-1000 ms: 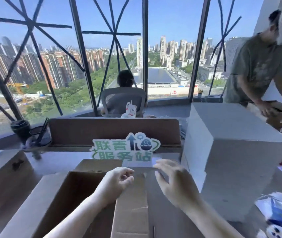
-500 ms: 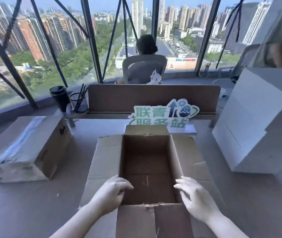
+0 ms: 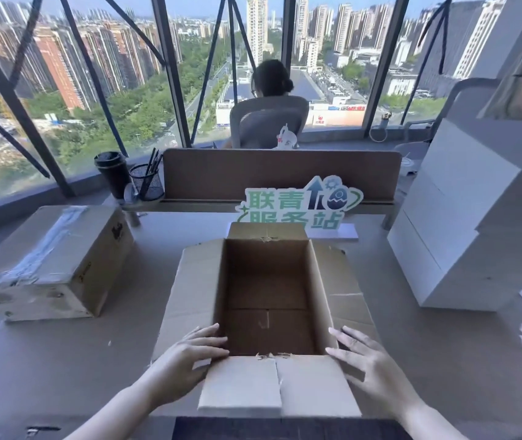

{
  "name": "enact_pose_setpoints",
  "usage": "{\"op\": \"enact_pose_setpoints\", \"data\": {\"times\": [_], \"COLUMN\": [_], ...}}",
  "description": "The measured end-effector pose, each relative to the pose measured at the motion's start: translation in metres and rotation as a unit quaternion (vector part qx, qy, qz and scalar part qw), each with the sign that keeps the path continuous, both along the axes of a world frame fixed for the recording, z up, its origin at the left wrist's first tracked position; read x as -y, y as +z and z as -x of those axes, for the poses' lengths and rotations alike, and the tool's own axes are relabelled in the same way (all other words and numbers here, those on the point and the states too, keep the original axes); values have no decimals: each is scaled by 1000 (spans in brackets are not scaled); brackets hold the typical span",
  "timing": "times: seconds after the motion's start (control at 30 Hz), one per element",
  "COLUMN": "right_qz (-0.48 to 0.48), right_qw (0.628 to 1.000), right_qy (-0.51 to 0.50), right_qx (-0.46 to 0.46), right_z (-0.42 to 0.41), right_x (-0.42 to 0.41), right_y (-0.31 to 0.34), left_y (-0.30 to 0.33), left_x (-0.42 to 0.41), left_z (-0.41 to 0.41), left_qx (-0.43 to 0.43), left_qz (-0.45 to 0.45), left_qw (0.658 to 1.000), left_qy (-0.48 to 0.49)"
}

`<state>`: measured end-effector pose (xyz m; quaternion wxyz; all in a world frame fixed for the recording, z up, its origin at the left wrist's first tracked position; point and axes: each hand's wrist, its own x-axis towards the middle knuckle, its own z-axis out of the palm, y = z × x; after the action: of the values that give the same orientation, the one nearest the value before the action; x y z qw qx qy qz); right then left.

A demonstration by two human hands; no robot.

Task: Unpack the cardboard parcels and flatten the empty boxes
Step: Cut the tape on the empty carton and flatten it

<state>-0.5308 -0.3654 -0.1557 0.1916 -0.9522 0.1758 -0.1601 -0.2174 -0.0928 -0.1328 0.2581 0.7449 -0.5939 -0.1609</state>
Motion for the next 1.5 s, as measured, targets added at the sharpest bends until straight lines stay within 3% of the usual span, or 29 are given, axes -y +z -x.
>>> {"op": "enact_pose_setpoints", "data": {"times": [0.17, 0.27, 0.4, 0.53, 0.6, 0.67, 0.77, 0.83, 0.93, 1.03, 1.3, 1.5], "right_qz": [-18, -74, -42, 24, -9, -68, -201, -305, -370, -385, -418, -404], "right_qw": [986, 965, 967, 967, 964, 955, 927, 898, 880, 876, 856, 882], "right_qy": [-124, -222, -227, -201, -207, -250, -315, -317, -298, -291, -203, -168], "right_qx": [113, 115, 107, 152, 166, 144, 36, -15, -10, 22, 225, 174], "right_z": [-27, -42, -45, -31, -20, -12, -11, -18, -28, -33, -54, -71], "right_x": [-22, -35, -43, -59, -70, -74, -76, -77, -79, -81, -53, -29], "right_y": [17, 16, 3, 6, 6, -1, -6, 0, 11, 32, 124, 145], "left_y": [8, 4, -3, 2, 0, -11, -23, -20, -14, 1, 107, 137], "left_x": [21, 30, 30, 8, -8, -20, -19, -8, 1, 2, 35, 54], "left_z": [20, 32, 36, 53, 64, 70, 71, 72, 72, 70, 38, 8], "left_qx": [-45, -75, -51, 70, 89, 25, -125, -254, -347, -370, -318, -301], "left_qz": [9, 11, 10, 113, 112, 42, -48, -66, -41, -9, 182, 111], "left_qw": [986, 965, 970, 968, 968, 965, 937, 909, 879, 867, 884, 905], "left_qy": [159, 252, 238, 211, 206, 256, 322, 323, 325, 333, 290, 278]}}
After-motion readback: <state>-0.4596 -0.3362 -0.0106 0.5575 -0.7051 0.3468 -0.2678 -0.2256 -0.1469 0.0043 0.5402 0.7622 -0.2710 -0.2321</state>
